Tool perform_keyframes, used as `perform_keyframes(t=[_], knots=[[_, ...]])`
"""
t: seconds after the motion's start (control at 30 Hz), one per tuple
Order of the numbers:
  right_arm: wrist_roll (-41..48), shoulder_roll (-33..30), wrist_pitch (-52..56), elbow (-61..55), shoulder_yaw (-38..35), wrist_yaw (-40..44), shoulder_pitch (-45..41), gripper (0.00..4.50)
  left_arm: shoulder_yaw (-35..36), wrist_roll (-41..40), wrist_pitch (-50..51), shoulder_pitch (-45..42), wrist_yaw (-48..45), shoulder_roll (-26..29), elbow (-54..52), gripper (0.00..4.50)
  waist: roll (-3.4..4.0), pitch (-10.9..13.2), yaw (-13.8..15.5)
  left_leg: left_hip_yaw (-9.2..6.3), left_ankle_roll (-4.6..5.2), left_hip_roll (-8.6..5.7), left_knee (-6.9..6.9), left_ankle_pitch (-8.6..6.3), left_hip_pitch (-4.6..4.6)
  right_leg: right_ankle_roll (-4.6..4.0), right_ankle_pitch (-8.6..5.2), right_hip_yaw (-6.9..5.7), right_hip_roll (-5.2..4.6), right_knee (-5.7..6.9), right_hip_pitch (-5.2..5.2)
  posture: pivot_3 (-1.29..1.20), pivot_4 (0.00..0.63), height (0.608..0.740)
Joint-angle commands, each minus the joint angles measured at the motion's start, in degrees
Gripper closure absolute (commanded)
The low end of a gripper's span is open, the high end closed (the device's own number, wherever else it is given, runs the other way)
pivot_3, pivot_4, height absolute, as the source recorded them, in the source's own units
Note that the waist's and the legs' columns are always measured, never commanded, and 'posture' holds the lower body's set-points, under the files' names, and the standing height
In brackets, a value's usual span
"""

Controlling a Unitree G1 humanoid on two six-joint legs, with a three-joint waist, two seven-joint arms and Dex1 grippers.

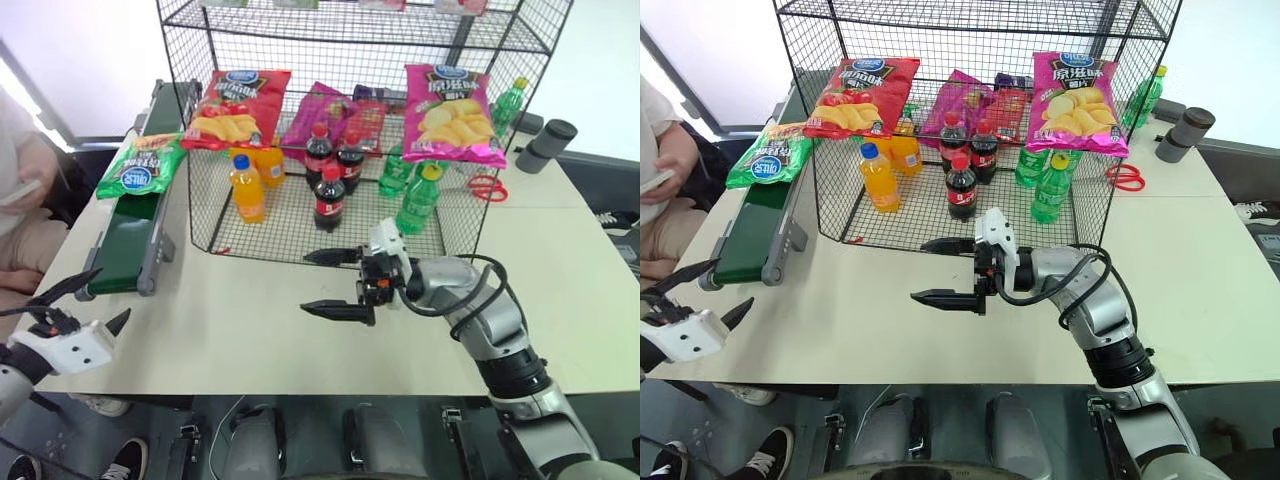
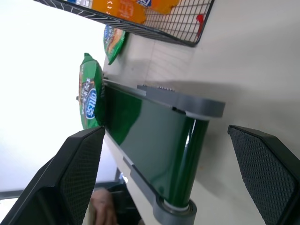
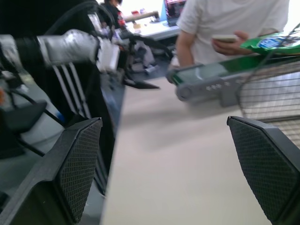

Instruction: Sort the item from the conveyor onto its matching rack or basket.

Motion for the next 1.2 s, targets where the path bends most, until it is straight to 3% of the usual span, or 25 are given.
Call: perform_keyframes(t=[0.03, 0.3, 1.2], knots=[[2.1, 2.0, -1.9, 1.2, -3.6, -0.9, -1.1, 0.05, 1.8, 2.6, -1.1, 0.0, 5.0, 1.4, 1.2, 0.00, 0.00, 0.0, 0.0, 0.00, 0.00, 0.00, 0.00, 0.00, 0.00, 0.00, 0.00, -0.01, -0.01, 0.00, 0.00, 0.00, 0.150, 0.740], [-6.6, 3.8, -13.5, 4.1, -2.2, -3.3, 1.6, 0.05, -0.4, 2.9, -0.9, 0.5, 7.7, 3.3, 4.6, 0.00, -0.03, 0.0, -0.1, 0.17, 0.00, 0.00, -0.03, 0.00, -0.02, 0.01, 0.01, -0.03, 0.02, 0.00, -0.04, 0.00, 0.150, 0.740], [-8.3, 3.5, -14.1, 3.8, -2.2, -4.3, 1.5, 0.05, -5.3, 2.6, -0.4, -2.2, 10.2, 5.3, 8.7, 0.00, -0.04, 0.0, -0.1, 0.26, 0.00, 0.02, -0.04, 0.00, -0.01, 0.01, 0.01, -0.03, 0.05, 0.02, -0.06, 0.00, 0.150, 0.740]])
